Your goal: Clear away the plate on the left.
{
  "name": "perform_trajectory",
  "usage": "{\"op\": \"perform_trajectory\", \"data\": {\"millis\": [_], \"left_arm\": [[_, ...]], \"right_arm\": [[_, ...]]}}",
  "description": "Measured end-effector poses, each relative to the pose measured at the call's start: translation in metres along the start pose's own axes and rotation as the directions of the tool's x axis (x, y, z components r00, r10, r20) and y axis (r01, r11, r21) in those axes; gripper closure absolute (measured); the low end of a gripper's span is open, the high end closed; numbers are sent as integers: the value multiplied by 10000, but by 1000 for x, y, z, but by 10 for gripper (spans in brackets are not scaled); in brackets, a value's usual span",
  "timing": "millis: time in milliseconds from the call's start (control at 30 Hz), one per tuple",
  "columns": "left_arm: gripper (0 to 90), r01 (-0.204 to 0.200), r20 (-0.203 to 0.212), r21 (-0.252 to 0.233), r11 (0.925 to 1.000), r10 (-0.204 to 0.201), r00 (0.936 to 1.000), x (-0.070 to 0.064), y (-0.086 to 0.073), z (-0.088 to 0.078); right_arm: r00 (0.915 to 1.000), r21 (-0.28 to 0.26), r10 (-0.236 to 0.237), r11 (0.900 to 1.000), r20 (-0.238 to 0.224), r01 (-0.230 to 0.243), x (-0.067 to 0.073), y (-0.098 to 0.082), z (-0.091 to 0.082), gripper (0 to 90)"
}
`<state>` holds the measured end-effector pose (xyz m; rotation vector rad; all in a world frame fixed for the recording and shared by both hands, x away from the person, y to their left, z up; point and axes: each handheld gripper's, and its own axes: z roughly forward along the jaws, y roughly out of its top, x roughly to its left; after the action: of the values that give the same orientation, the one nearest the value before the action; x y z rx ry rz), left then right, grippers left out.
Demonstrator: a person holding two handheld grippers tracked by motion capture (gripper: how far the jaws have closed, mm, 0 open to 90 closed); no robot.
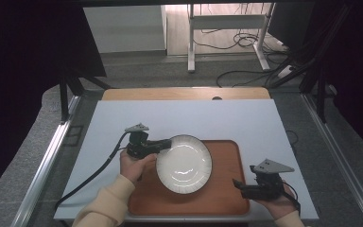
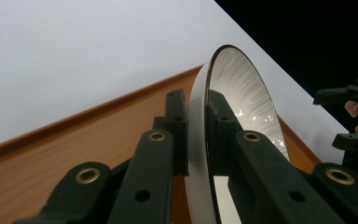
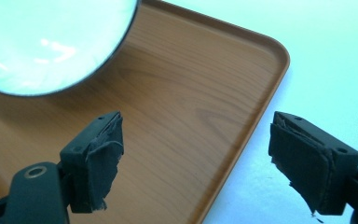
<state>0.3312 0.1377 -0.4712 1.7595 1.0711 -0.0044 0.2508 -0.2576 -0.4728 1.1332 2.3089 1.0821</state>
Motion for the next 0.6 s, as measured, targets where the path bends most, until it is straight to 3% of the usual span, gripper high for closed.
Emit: {"op": "perform_trajectory", "data": {"millis": [600], "left_arm": [[824,324,24,738,9967,-327,9995,5,-16,29]], "right_arm": [[10000,29,-58,10000,-3,58,0,0,0,183]]}}
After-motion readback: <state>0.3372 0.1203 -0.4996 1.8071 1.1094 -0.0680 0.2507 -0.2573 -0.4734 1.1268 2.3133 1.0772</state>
